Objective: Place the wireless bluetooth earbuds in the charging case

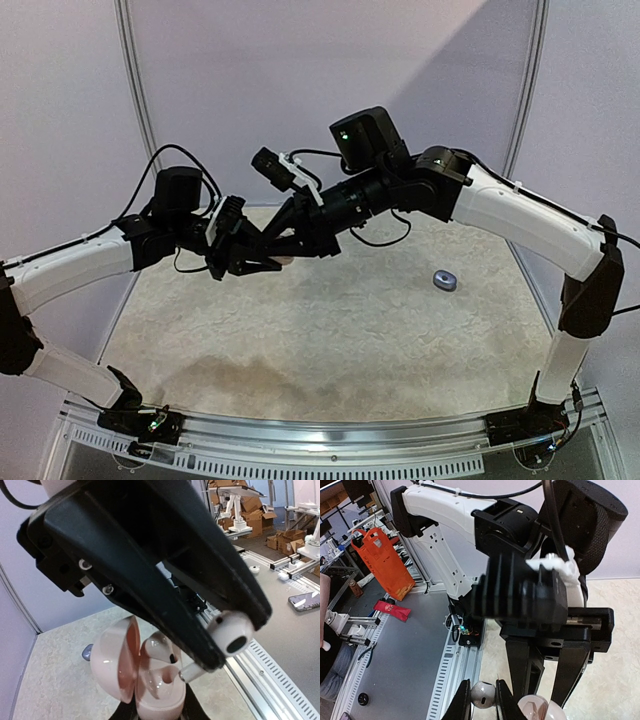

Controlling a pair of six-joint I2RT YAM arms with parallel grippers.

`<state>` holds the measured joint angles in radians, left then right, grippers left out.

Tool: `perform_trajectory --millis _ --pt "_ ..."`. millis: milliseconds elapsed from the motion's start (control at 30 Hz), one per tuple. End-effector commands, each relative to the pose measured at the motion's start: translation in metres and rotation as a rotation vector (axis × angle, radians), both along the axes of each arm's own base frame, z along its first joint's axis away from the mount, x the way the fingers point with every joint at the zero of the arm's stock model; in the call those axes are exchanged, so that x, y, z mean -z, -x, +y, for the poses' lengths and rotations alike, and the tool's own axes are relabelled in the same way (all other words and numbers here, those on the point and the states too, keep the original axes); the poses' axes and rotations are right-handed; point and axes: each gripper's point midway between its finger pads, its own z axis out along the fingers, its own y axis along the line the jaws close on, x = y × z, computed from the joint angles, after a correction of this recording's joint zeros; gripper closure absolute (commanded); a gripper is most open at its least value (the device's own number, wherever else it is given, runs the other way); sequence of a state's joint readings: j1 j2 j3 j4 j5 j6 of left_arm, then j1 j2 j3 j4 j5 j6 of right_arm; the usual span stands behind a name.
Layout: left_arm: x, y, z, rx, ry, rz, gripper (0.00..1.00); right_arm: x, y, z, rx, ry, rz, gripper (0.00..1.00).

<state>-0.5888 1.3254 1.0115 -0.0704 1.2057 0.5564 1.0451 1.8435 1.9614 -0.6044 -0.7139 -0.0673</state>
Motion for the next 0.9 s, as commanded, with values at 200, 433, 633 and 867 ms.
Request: perform_trajectory --millis 200,433,633,867 --pt "0.029 -0.058 0.001 -0.373 -0.061 0.132 1.00 -0.077 -0.026 -0.028 0.188 -0.172 0.047 1.00" --pt "0.032 -0.067 0.008 -0.456 -0.043 0.154 1.00 0.028 -0.100 -0.130 0.738 0.092 0.431 1.00" --pt "0.032 -0.071 0.014 -0.513 -0.020 0.159 1.00 0.158 -0.103 -0.212 1.126 0.436 0.628 0.99" --pt "0.032 -0.071 0.018 -0.523 -0.012 0.151 1.00 0.270 -0.063 -0.229 1.122 0.770 0.821 1.00"
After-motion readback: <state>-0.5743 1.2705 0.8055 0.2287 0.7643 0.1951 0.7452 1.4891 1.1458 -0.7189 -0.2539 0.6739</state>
